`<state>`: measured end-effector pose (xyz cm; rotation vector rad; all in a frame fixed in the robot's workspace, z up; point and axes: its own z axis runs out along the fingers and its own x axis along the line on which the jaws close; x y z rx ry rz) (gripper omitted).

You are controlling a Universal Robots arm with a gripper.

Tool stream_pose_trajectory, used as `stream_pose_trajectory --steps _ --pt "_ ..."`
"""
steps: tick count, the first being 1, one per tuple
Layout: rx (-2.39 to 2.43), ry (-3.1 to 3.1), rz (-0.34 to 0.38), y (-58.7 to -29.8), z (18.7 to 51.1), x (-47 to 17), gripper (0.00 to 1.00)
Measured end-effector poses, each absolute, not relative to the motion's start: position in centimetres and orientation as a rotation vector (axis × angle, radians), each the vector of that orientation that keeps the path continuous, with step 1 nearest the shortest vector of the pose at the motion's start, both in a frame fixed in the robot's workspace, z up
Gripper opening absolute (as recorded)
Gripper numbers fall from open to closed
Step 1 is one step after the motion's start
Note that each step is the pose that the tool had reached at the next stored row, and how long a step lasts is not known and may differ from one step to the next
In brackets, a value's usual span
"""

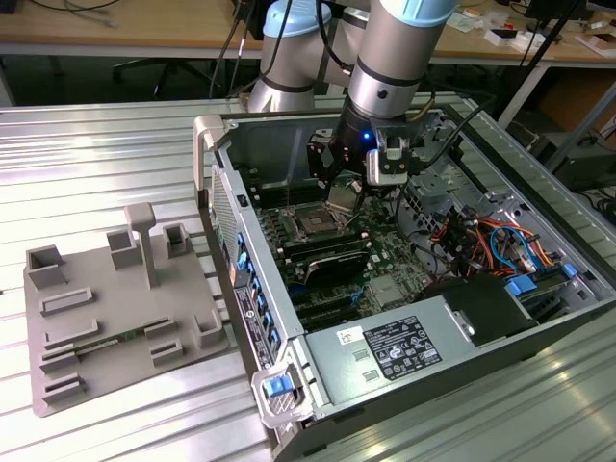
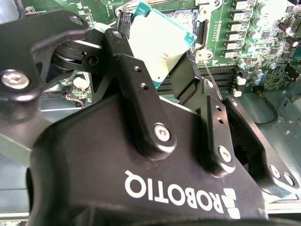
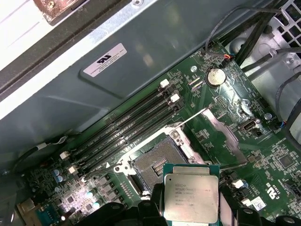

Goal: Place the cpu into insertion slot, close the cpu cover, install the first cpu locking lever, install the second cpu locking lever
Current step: 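Place the cpu into insertion slot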

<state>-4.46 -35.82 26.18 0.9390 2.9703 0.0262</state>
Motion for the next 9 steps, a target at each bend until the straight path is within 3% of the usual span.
stream_pose_trajectory --steps 9 --pt "0.944 2.968 0.023 -35.82 26.15 -4.46 0.55"
